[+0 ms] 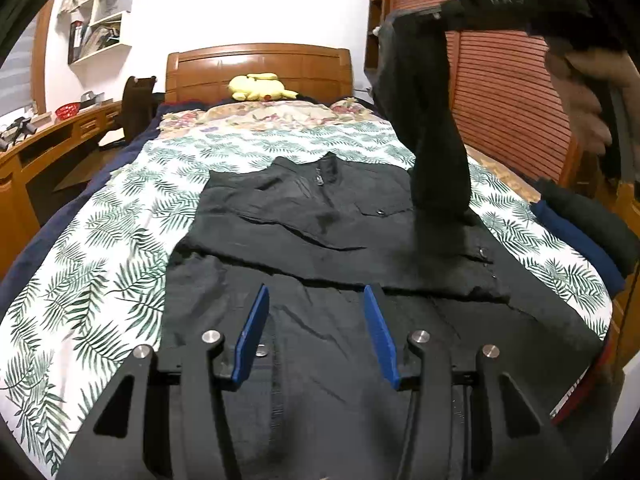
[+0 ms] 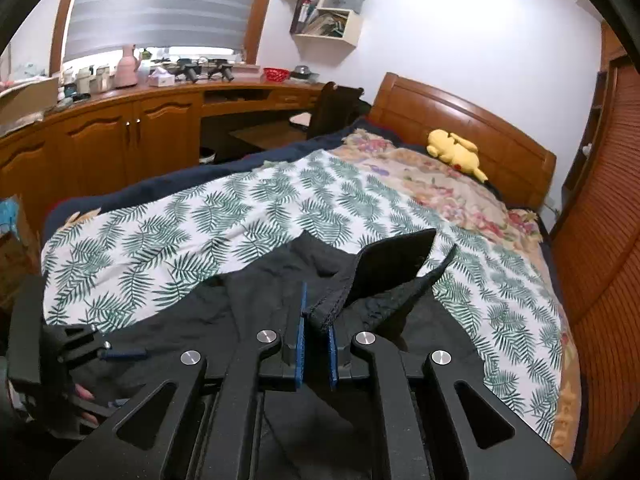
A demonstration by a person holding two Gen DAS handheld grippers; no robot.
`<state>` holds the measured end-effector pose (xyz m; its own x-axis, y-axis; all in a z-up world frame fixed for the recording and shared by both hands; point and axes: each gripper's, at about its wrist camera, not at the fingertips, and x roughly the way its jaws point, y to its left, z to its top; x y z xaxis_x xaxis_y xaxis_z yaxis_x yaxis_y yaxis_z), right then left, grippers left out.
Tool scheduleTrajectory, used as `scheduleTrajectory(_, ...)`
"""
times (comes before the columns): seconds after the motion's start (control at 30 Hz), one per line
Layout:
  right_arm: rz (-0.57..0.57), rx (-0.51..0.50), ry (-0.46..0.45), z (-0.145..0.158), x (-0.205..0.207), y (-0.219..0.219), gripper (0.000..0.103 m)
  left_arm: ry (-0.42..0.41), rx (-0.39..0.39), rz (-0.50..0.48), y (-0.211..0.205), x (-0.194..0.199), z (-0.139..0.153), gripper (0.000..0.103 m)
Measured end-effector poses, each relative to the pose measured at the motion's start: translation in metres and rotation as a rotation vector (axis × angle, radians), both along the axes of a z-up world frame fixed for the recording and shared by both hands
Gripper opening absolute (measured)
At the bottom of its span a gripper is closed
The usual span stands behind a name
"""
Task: Fold large clothes
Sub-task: 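Lift the sleeve with the right tool, fold it across the body, release, then grasp the jacket hem at the snap placket with the left tool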
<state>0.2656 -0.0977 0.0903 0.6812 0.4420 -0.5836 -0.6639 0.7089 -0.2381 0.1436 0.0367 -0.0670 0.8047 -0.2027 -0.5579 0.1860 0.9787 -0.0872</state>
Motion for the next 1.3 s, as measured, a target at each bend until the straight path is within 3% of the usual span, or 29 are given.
scheduleTrajectory(0.3,0.064,0.047,0.020,0.000,-0.014,0.003,0.010,-0.010,-0.016,0.015,0.005,-0.001,0.004,0.048)
scheduleTrajectory(0.5,0.019,0.023,0.002,-0.006,-0.012,-0.016,0.013,0.002,-0.007,-0.002,-0.003,0.004,0.000,0.049)
scheduleTrajectory(0.57,-0.023,0.027,0.019,-0.015,-0.004,-0.034,0.019,0.006,-0.001,-0.007,-0.006,0.006,-0.001,0.049)
scheduleTrajectory(0.77,-0.174,0.023,0.083,-0.062,0.031,-0.097,0.041,0.043,0.032,-0.019,-0.016,0.023,-0.010,0.049)
scheduleTrajectory(1.03,-0.331,0.027,0.154,-0.121,0.081,-0.182,0.043,0.129,0.083,-0.010,-0.023,0.083,-0.020,0.049)
scheduleTrajectory(1.3,-0.423,0.038,0.253,-0.194,0.115,-0.229,0.044,0.229,0.118,-0.038,-0.042,0.148,-0.039,0.049)
